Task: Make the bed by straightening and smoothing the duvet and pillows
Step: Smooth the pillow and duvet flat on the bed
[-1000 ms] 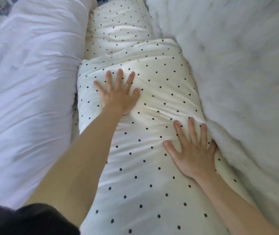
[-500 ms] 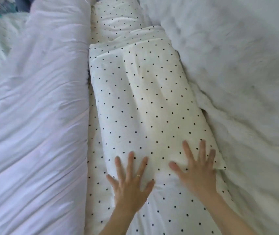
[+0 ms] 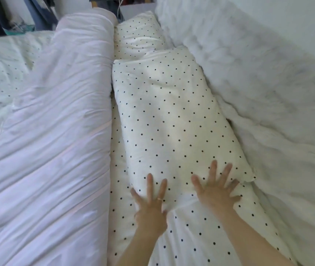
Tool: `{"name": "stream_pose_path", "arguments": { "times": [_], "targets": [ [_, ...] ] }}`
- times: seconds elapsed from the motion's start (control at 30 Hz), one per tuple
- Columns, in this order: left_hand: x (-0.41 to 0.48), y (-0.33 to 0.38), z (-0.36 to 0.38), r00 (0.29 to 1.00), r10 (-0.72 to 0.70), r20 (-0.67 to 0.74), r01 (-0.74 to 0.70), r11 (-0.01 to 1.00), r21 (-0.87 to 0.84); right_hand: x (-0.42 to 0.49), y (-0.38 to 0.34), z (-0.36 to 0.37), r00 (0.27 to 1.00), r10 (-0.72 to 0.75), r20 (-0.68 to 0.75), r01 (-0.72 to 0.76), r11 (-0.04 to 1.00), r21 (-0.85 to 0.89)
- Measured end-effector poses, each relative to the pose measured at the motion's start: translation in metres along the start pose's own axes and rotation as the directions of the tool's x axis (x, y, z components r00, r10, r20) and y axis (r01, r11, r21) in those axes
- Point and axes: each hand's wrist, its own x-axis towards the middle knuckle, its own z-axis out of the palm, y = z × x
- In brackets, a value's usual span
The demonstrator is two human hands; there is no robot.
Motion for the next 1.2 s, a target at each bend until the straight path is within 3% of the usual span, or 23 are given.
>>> {"name": "stream_pose_path", "arguments": {
  "times": [0.07,0.17,0.23,0.37,0.43,0.5,0.57,0.63,0.7,0.77,0.87,1.0,1.07,1.1,1.17,1.2],
  "targets": [
    [-0.018,-0.009,-0.005,0.998,0.023,0.062,-0.019,0.998,-0.061,-0.027,-0.008,-0.004,0.999,0.008,0.049,-0.005,0.998,-0.063],
    [-0.022,-0.026,-0.035,0.976,0.084,0.201,-0.089,0.996,0.016,-0.062,-0.036,-0.006,0.991,0.087,0.104,-0.068,0.982,-0.175],
    [-0.029,-0.046,-0.066,0.962,0.121,0.246,-0.135,0.99,0.038,-0.092,-0.065,0.008,0.993,0.011,0.117,0.014,0.977,-0.21],
    [-0.08,-0.139,-0.108,0.995,0.085,-0.058,-0.086,0.996,-0.027,-0.171,-0.139,0.064,0.941,-0.337,0.031,0.337,0.929,-0.154],
    [-0.12,-0.225,-0.113,0.962,-0.045,-0.27,0.03,0.998,-0.06,-0.217,-0.188,0.096,0.884,-0.464,0.06,0.468,0.871,-0.15],
    [-0.169,-0.319,-0.111,0.901,-0.254,-0.351,0.238,0.967,-0.089,-0.262,-0.235,0.13,0.818,-0.568,0.095,0.576,0.807,-0.133],
    [-0.222,-0.406,-0.105,0.829,-0.489,-0.27,0.48,0.871,-0.102,-0.303,-0.275,0.165,0.76,-0.637,0.126,0.649,0.75,-0.124],
    [-0.274,-0.481,-0.09,0.7,-0.712,-0.064,0.704,0.702,-0.111,-0.333,-0.304,0.197,0.718,-0.676,0.166,0.697,0.697,-0.172],
    [-0.327,-0.535,-0.076,0.582,-0.801,0.141,0.812,0.561,-0.161,-0.363,-0.327,0.23,0.669,-0.707,0.231,0.743,0.627,-0.234],
    [-0.358,-0.556,-0.065,0.572,-0.791,0.219,0.817,0.524,-0.241,-0.386,-0.333,0.262,0.652,-0.697,0.299,0.758,0.588,-0.283],
    [-0.381,-0.547,-0.065,0.584,-0.772,0.251,0.796,0.484,-0.364,-0.414,-0.319,0.301,0.697,-0.552,0.457,0.716,0.56,-0.417],
    [-0.393,-0.513,-0.093,0.635,-0.68,0.366,0.758,0.458,-0.464,-0.427,-0.326,0.291,0.713,-0.387,0.585,0.672,0.614,-0.413],
    [-0.407,-0.497,-0.12,0.709,-0.565,0.421,0.679,0.389,-0.622,-0.447,-0.344,0.256,0.692,-0.345,0.635,0.633,0.712,-0.304],
    [-0.408,-0.492,-0.133,0.748,-0.497,0.441,0.635,0.342,-0.692,-0.452,-0.352,0.243,0.681,-0.319,0.659,0.559,0.807,-0.187],
    [-0.417,-0.47,-0.164,0.827,-0.32,0.463,0.553,0.31,-0.773,-0.48,-0.354,0.204,0.68,-0.228,0.697,0.252,0.965,0.07],
    [-0.42,-0.459,-0.176,0.851,-0.235,0.47,0.523,0.292,-0.801,-0.493,-0.353,0.188,0.649,-0.216,0.73,0.135,0.976,0.169]
  ]
}}
